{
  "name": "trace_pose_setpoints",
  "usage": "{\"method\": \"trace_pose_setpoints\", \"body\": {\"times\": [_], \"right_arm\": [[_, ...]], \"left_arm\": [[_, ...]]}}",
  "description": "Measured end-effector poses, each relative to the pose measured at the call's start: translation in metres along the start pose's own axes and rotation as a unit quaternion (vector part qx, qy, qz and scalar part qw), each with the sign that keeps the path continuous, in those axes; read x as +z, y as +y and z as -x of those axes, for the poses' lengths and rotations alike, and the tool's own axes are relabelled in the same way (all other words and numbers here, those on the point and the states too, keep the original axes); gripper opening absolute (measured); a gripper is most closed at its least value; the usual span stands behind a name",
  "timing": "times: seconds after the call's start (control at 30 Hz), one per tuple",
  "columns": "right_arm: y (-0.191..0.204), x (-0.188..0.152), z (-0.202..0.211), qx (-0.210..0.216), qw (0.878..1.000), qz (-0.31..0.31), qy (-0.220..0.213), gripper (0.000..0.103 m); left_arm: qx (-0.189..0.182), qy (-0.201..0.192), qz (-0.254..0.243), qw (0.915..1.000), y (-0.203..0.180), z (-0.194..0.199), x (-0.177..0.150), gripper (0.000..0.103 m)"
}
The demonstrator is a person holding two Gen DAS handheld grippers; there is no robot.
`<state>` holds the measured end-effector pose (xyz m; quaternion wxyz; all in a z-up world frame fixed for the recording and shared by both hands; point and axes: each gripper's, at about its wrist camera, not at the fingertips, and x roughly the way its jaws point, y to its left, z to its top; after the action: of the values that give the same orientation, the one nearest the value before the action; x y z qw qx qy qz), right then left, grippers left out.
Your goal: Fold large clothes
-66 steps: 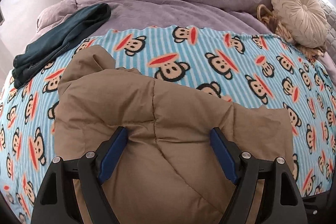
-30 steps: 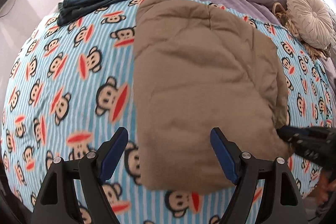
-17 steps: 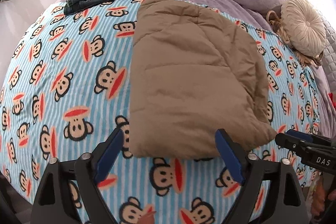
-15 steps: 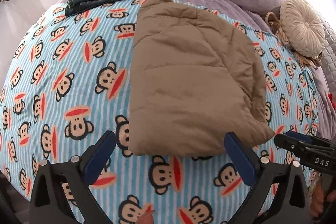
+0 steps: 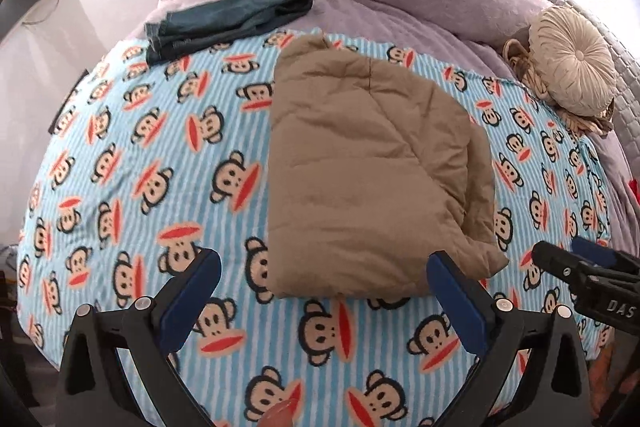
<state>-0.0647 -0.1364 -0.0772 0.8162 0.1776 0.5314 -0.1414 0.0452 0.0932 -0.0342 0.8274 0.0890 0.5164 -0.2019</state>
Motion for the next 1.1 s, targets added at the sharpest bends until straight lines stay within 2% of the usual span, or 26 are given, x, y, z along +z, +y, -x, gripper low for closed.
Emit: {"method": "trace_pose_setpoints", "body": {"times": [0.03,0.17,0.57,1.1], "right_arm": [[0.001,0.0,0.003,-0.001,1.0,-0.001,-0.009,0.103],[0.008,0.001,0.02,-0.009,0.999,0.0,-0.049,0.103],[0.014,0.003,0.055,-0.038,0.996,0.0,-0.083,0.103],[0.015,0.006,0.06,-0.041,0.995,0.003,-0.085,0.103]], "left_arm": [[0.004,-0.005,-0.002,1.0,0.0,0.004,0.0,0.103],[0.021,-0.019,-0.002,0.9996,0.004,0.018,0.002,0.103],[0.054,-0.064,0.017,0.9964,0.013,0.06,0.005,0.103],[0.046,-0.065,0.009,0.9967,0.008,0.066,0.004,0.103]]}}
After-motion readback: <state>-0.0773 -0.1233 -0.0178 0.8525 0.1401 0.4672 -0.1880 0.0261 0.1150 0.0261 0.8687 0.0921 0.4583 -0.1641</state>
